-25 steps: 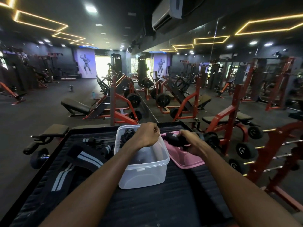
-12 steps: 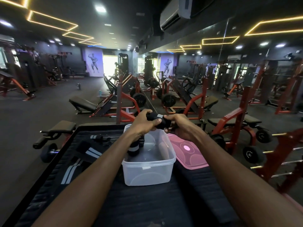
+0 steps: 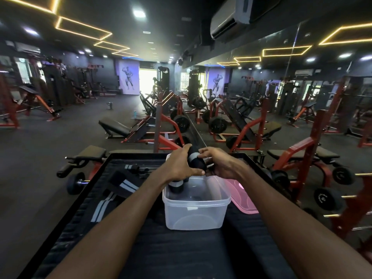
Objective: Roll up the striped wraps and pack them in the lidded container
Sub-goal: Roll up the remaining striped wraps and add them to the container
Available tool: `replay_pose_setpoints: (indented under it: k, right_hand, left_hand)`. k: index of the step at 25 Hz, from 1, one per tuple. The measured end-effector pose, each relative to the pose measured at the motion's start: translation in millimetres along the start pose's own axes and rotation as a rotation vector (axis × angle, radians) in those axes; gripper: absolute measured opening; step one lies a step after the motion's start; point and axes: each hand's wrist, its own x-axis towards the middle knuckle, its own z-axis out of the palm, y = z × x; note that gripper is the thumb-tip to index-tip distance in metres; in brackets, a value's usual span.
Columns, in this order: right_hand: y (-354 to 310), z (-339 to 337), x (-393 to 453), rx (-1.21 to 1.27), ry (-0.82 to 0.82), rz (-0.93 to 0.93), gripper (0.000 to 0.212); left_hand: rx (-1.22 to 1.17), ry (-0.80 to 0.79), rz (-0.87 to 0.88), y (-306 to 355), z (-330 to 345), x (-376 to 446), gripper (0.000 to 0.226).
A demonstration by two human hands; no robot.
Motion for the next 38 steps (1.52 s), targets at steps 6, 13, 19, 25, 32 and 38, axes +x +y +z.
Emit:
replay_pose_setpoints:
  k: [6,13,19,25,32,38]
  right_hand:
    - [7.8,5.8,10.0,-0.164,-0.011,-0.069,0.029]
    - [14.0,4.1,23.1,-0.269,0.045,-0.093,0.035]
    - [15.7,3.5,35.4,-0.320,0.104,-0.172,0.043]
    - [22.7,3.5,42.7,-0.539,0.014,-0.124,0.037]
    - [26.2,25.3,56.5,-0.995,0.036,-0.109,0.021]
    - [26.7,40.8,61.7,-1.188,0.091,-0.094,0.010]
  left_hand:
    - [0.117,0.055,0.174,-11.4,8.1,2.3,0.075]
    - [0.198,0.059,0.264,-19.2,10.4,2.4,0.083]
    - [0.107,-0.043,0.130,-27.9,3.8,4.1,0.108]
    - [0.055,0.142,0.050,-34.9,-19.8,3.0,0.030]
    - [0.243,0.070,0.046,-50.3,-12.4,0.4,0.014]
    - [0.278,0.059,0.041,-51.1,-10.3,-0.5,0.012]
